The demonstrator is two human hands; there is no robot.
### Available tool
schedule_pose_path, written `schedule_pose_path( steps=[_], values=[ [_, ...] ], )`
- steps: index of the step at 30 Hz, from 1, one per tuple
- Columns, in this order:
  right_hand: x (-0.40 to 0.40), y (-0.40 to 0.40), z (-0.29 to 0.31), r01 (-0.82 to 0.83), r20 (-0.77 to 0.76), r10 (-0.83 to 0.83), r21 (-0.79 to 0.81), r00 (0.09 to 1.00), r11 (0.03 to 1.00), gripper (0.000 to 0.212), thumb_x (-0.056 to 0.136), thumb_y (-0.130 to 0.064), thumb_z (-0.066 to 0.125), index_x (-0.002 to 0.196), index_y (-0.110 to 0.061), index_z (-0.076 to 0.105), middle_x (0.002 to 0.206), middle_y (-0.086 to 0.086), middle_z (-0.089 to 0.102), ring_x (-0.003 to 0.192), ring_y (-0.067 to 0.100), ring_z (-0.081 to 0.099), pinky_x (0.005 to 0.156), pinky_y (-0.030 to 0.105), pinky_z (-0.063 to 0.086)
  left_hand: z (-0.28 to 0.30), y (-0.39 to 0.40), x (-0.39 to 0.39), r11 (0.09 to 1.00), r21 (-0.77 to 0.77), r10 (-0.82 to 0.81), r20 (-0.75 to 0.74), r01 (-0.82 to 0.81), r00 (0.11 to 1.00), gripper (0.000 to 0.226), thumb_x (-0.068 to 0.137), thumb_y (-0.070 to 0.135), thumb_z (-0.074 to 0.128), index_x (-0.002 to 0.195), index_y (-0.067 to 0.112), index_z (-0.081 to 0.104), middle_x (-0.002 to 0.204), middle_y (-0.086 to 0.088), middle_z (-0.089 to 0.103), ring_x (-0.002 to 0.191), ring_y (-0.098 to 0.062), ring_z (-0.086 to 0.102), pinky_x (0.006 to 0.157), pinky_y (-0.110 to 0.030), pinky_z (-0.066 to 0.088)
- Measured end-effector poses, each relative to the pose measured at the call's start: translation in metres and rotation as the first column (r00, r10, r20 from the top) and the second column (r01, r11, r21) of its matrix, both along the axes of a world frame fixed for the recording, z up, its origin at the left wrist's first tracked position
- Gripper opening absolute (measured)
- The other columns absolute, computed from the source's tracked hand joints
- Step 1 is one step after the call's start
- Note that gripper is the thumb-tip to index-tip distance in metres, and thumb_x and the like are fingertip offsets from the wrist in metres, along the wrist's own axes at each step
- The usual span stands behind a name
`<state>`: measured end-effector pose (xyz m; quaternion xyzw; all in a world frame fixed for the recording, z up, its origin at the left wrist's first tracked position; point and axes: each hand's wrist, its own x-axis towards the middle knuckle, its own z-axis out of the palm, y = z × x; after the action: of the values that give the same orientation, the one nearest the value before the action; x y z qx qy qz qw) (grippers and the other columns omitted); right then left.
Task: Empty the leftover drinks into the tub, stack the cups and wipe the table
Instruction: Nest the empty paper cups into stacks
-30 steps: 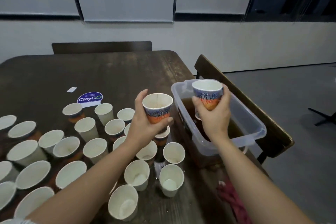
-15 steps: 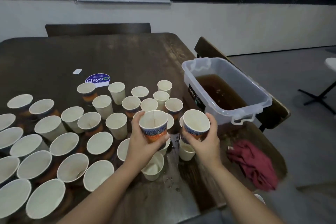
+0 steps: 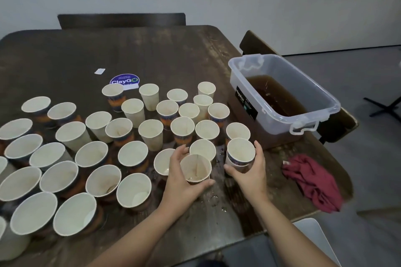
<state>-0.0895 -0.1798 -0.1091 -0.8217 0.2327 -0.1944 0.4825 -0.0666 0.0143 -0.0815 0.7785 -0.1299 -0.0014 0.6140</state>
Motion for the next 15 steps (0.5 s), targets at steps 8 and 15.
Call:
schedule_pose_path(
  steps=[8,15],
  values=[
    [-0.001,0.003,-0.013,0.015,-0.005,-0.015,0.072,1.000,0.997,0.102,0.071,-0.026,0.085,0.152,-0.023,0.023,0.152,0.003,0.038,0.139,0.021,0.039,0.114,0.047,0.034,-0.010,0.000,-0.001,0.857,0.515,-0.113,0.238,-0.027,0.965,0.100,0.078,0.084,0.027,0.151,0.015,0.019,0.157,0.001,0.023,0.145,-0.013,0.009,0.118,-0.037,-0.003],
    [0.000,0.005,-0.015,0.041,0.023,-0.042,0.018,0.999,0.999,0.091,0.075,-0.017,0.082,0.149,-0.014,0.030,0.149,0.008,0.041,0.137,0.024,0.039,0.113,0.045,0.034,-0.010,0.003,0.003,0.515,0.857,-0.179,0.141,-0.030,0.974,0.079,0.097,0.064,0.011,0.130,0.010,0.058,0.137,-0.006,0.057,0.133,-0.028,0.046,0.109,-0.054,0.008]
  ],
)
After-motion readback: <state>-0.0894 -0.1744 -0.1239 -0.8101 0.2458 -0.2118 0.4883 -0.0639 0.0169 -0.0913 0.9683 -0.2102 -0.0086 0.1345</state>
